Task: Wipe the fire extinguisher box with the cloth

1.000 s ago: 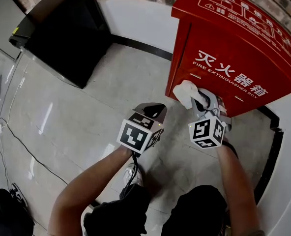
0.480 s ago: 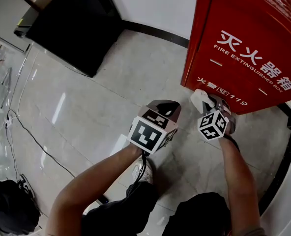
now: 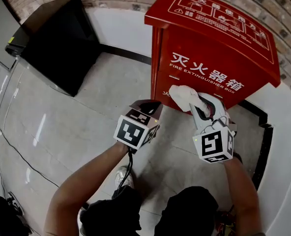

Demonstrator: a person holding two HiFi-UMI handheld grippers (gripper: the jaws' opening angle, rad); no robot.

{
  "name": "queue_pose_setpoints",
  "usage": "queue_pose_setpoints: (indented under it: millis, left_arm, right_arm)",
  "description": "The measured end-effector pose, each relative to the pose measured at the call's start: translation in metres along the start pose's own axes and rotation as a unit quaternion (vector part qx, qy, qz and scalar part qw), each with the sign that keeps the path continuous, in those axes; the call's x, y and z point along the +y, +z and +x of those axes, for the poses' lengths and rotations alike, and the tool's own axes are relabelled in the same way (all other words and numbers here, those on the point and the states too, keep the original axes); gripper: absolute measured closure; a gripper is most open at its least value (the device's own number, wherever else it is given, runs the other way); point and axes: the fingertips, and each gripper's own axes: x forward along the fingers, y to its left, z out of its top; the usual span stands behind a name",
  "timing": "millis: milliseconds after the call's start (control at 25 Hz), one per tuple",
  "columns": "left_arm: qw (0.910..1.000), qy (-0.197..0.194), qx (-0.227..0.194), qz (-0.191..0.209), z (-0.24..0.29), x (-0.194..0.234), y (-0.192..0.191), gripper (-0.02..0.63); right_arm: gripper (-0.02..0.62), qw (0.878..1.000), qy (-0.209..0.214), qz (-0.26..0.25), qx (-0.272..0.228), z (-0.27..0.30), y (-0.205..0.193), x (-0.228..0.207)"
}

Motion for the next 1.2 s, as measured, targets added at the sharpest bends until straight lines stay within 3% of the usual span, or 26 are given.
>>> queue_pose_setpoints:
  millis: [160,280,400,520,680,880,1080,1200]
  left_arm:
    - [0.9991,-0.023,-0.032,0.019,-0.001,-0.023,0.058,0.606]
    - [0.9979,-0.035,-0.042,0.035,-0.003,-0.039,0.09,0.606]
    - [0.9973,-0.038,-0.047,0.041,-0.001,-0.049,0.106,0.606]
    - [0.9978,-0.037,-0.041,0.037,0.006,-0.054,0.106,0.606]
    - [0.9989,-0.03,-0.017,0.033,0.019,-0.053,0.083,0.606]
    - [0.999,-0.032,0.018,0.025,0.035,-0.049,0.039,0.606]
    - [0.9975,-0.036,0.058,0.018,0.053,-0.048,-0.009,0.606]
    - [0.9966,-0.036,0.075,0.003,0.063,-0.046,-0.032,0.606]
  right_arm:
    - [0.509,0.995,-0.088,-0.024,-0.051,-0.056,0.063,-0.085]
    - [0.509,0.985,-0.149,-0.068,-0.053,-0.086,0.087,-0.132]
    - [0.506,0.974,-0.178,-0.137,-0.037,-0.096,0.089,-0.149]
    - [0.508,0.965,-0.186,-0.182,-0.023,-0.088,0.075,-0.141]
    - [0.508,0.97,-0.178,-0.164,-0.013,-0.068,0.037,-0.119]
    - [0.508,0.978,-0.137,-0.155,0.019,-0.033,-0.033,-0.063]
    - [0.508,0.978,-0.121,-0.168,0.032,0.002,-0.09,-0.011]
    - [0.508,0.981,-0.084,-0.165,0.056,0.028,-0.128,0.023]
